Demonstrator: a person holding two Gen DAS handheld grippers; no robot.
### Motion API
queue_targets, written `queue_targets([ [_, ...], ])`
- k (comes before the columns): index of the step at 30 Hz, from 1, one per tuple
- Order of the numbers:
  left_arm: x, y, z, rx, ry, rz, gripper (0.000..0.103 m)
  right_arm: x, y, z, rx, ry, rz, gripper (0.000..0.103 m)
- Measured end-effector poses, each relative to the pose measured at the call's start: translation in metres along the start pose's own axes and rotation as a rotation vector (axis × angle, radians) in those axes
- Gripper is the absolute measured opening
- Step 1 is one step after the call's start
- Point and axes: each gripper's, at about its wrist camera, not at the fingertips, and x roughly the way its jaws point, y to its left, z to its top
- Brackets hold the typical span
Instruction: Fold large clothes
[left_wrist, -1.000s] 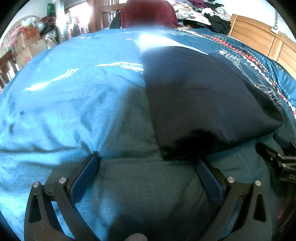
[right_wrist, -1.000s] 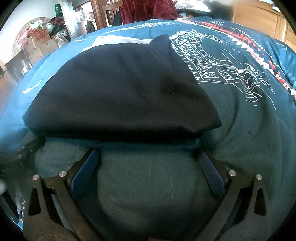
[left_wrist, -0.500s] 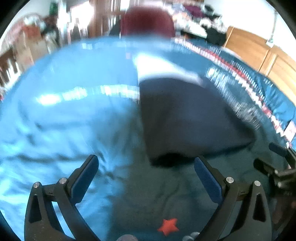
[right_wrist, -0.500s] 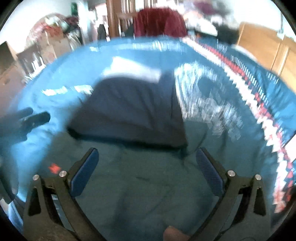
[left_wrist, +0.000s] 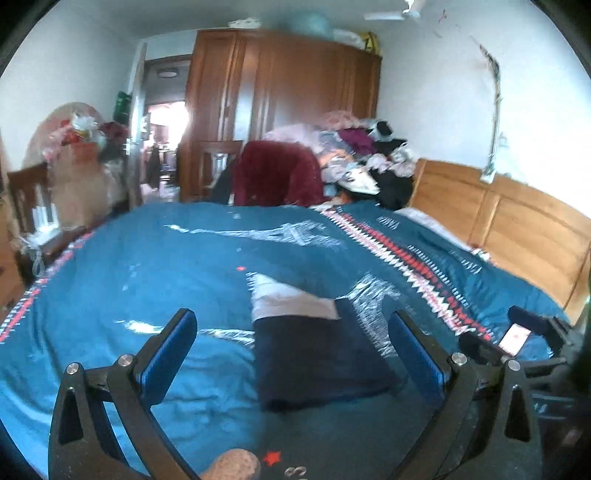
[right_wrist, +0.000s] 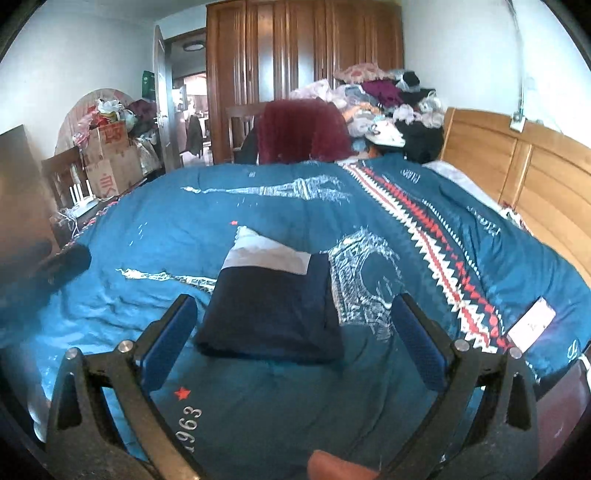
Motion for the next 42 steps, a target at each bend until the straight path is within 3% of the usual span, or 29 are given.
queue_targets([
  [5, -0.005, -0.009, -0.007, 0.051, 0.035, 0.064, 0.103, -0.005, 0.005, -0.006, 0.017, 0.051, 0.007, 0.103],
  [16, -0.02, -0.018, -0.022, 0.082, 0.055, 0.079, 0.103, -0.01, 0.017, -0.011, 0.008, 0.08, 0.04, 0.103],
  [31, -0.019, -0.013, -0.024, 0.058, 0.067, 0.061, 0.103, 0.008, 0.017, -0.014, 0.003, 0.125, 0.01, 0.103],
  [42, 0.001, -0.023, -0.031, 0.047, 0.134, 0.021, 0.103, 0.002, 0.009, -0.013, 0.014, 0.124, 0.012, 0.103],
])
